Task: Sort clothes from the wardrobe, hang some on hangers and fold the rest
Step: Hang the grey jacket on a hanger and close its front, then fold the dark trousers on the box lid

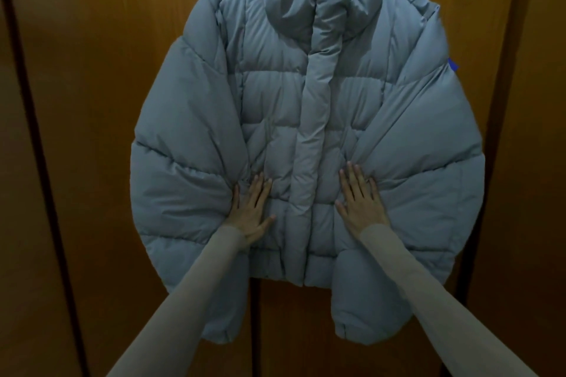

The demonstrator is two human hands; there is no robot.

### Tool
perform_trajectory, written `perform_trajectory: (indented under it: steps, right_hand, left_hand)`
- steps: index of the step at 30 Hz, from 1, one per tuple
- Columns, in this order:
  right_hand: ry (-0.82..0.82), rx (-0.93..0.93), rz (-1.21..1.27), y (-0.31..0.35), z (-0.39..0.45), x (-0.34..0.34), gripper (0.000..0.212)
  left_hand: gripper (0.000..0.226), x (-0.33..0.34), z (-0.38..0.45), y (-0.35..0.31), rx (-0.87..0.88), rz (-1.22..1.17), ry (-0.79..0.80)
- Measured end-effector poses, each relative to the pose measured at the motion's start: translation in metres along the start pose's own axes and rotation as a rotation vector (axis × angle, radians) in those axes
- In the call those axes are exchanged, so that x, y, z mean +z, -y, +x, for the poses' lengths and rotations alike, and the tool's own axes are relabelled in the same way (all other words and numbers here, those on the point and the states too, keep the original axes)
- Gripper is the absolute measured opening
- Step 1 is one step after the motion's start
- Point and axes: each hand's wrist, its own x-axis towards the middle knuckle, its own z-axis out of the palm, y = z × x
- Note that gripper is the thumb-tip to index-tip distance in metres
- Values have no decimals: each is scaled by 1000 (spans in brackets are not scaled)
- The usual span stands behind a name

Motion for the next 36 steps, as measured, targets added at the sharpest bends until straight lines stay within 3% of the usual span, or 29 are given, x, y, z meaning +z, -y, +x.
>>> perform_trajectory:
  steps: [7, 11, 16, 20, 27, 36]
  right_hand:
    - [48, 67, 1, 7, -9, -1, 72]
    - [80, 65, 12, 13, -26, -13, 90]
    - [135, 158, 75, 24, -48, -47, 60]
    - [104, 162, 145, 24, -69, -63, 58]
    - [194, 84, 94, 12, -112, -67, 60]
    - [380, -94, 226, 0, -199, -58, 60]
  left_hand:
    - [102, -2, -11, -4, 29, -8, -1]
    - [96, -10, -26, -12, 15, 39, -28]
    - [67, -21, -47, -32, -48, 165, -71]
    - [65, -27, -66, -54, -39, 177, -84]
    - [64, -23, -96, -99, -32, 124, -24]
    - [60, 15, -168, -163, -126, -154, 7]
